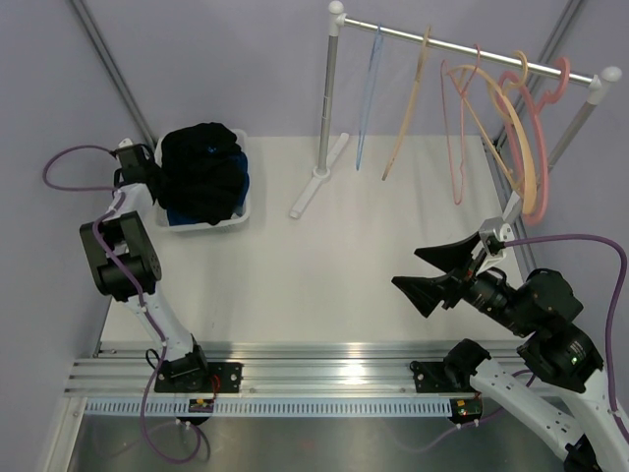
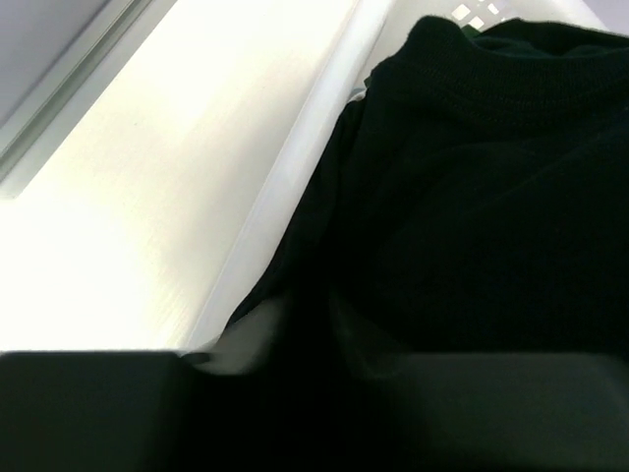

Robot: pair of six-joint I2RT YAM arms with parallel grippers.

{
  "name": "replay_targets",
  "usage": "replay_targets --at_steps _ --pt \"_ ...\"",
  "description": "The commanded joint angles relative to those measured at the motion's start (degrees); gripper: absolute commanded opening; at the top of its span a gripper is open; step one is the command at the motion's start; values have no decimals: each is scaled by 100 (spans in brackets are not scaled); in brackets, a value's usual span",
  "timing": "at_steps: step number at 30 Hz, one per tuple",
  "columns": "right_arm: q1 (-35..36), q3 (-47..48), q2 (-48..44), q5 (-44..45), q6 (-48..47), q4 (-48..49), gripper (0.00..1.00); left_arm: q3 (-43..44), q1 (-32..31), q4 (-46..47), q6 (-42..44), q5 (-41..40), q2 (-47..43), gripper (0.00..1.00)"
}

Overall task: Remove the t-shirt from the hanger
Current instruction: Reset both arms

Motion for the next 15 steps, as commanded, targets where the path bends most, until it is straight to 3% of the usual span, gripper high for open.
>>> replay_targets --at_steps 1,3,8,11,15 --pt "-11 14 -13 51 -95 81 99 182 -42 -420 195 -152 -530 34" --pt "-11 14 -39 43 -87 72 99 200 -51 -464 178 -117 -802 49" --pt "-11 -3 -22 60 -87 107 100 244 -42 -525 143 41 -1304 68" --pt "-11 -21 31 34 -52 134 99 244 -42 -561 99 261 -1585 99" --pt "-11 -12 110 -36 -52 151 100 174 -51 -771 20 201 -1919 99"
